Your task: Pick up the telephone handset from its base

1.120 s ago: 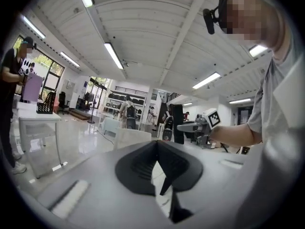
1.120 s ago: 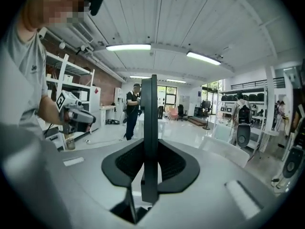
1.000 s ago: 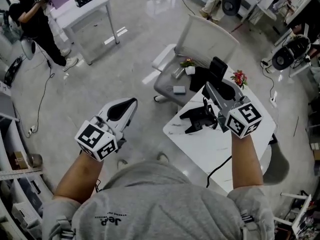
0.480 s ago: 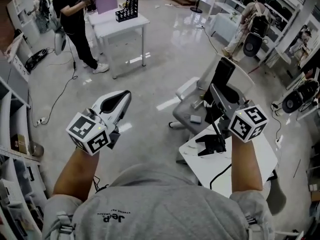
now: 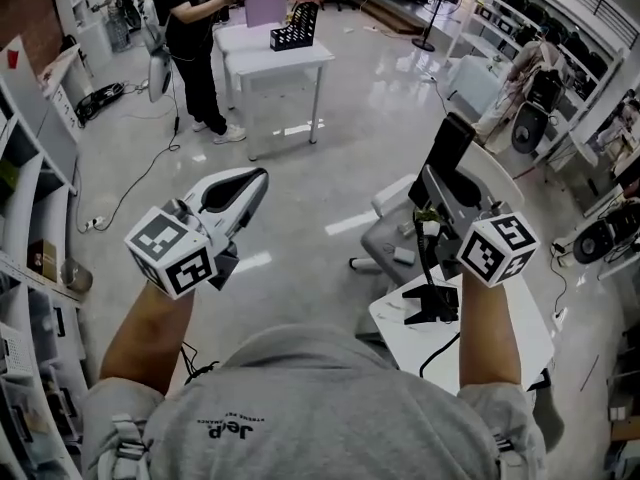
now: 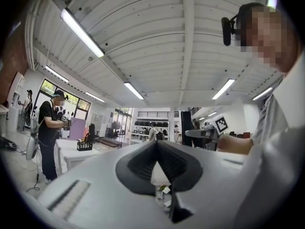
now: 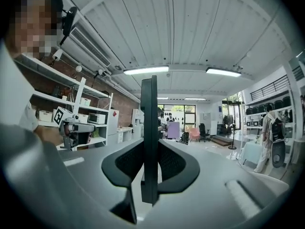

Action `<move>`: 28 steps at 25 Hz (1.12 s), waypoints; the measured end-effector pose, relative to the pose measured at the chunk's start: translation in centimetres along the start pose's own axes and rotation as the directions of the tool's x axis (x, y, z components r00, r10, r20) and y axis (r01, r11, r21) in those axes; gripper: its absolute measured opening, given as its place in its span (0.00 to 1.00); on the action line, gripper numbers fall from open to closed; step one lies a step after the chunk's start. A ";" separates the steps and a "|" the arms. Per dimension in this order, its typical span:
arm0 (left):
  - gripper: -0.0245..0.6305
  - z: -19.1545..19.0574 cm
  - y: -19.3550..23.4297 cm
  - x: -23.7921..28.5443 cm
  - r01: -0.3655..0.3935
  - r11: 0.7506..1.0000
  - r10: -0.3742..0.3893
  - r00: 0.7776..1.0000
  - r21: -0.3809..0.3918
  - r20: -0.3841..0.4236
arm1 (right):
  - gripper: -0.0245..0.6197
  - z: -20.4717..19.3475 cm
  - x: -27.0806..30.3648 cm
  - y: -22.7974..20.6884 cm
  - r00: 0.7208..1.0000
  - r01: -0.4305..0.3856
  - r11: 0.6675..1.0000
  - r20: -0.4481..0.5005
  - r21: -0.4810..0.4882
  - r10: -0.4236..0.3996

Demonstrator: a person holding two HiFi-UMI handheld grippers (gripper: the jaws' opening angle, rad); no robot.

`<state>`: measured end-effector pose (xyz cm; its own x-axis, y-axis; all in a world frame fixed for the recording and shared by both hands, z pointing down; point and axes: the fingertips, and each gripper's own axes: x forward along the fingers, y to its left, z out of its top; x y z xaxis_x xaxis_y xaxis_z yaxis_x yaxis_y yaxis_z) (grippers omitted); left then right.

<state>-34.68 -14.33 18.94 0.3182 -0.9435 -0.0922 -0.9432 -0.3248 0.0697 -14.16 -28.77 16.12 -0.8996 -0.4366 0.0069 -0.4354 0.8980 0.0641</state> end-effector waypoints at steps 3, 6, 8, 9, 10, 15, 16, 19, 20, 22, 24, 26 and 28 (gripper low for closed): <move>0.13 0.6 -0.1 -0.4 -0.003 1.000 0.003 1.000 0.005 0.005 | 0.16 0.4 0.2 0.5 1.000 -0.012 1.000 0.008 -0.002 0.012; 0.13 1.0 -0.2 -0.6 -0.003 1.000 0.002 1.000 0.005 0.009 | 0.16 0.7 0.4 0.7 1.000 -0.019 1.000 0.015 0.001 0.019; 0.13 1.2 0.0 -0.4 -0.001 1.000 0.001 1.000 0.003 0.008 | 0.16 1.1 0.7 0.8 1.000 -0.023 1.000 0.018 0.001 0.023; 0.13 1.3 0.0 -0.3 -0.001 1.000 0.001 1.000 0.003 0.008 | 0.16 1.3 0.8 0.8 1.000 -0.025 1.000 0.020 0.000 0.025; 0.13 1.4 0.0 -0.1 0.000 1.000 0.000 1.000 0.003 0.008 | 0.16 1.4 0.9 0.8 0.999 -0.026 1.000 0.021 0.000 0.026; 0.13 1.6 -0.8 -0.1 0.010 1.000 -0.010 1.000 0.001 0.013 | 0.16 1.6 0.3 1.0 0.999 -0.028 1.000 0.021 -0.004 0.028; 0.13 1.6 -0.8 -0.2 0.012 1.000 -0.012 1.000 0.002 0.013 | 0.16 1.6 0.3 1.1 0.999 -0.027 1.000 0.021 -0.004 0.027; 0.13 1.7 -0.8 -0.1 0.016 1.000 -0.016 1.000 0.003 0.014 | 0.16 1.6 0.3 1.0 0.999 -0.025 1.000 0.020 -0.008 0.025; 0.13 1.7 -0.8 -0.1 0.016 1.000 -0.016 1.000 0.004 0.015 | 0.16 1.6 0.3 1.0 1.000 -0.025 1.000 0.019 -0.009 0.025; 0.13 1.6 -0.9 0.0 0.016 1.000 -0.016 1.000 0.006 0.014 | 0.16 1.5 0.2 0.9 1.000 -0.025 1.000 0.018 -0.011 0.025; 0.13 1.5 -1.0 0.1 0.018 1.000 -0.018 1.000 0.008 0.013 | 0.16 1.5 0.2 0.9 0.999 -0.025 1.000 0.020 -0.013 0.025; 0.13 1.6 -1.1 0.1 0.020 1.000 -0.020 1.000 0.011 0.013 | 0.16 1.6 0.2 0.9 0.999 -0.025 1.000 0.021 -0.016 0.026; 0.13 1.7 -1.1 -0.1 0.022 1.000 -0.022 1.000 0.011 0.013 | 0.16 1.6 0.2 1.1 0.999 -0.025 1.000 0.019 -0.018 0.026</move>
<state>-33.88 -13.83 17.15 0.3379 -0.9351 -0.1066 -0.9369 -0.3450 0.0569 -14.86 -27.80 14.56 -0.9111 -0.4122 -0.0107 -0.4116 0.9077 0.0816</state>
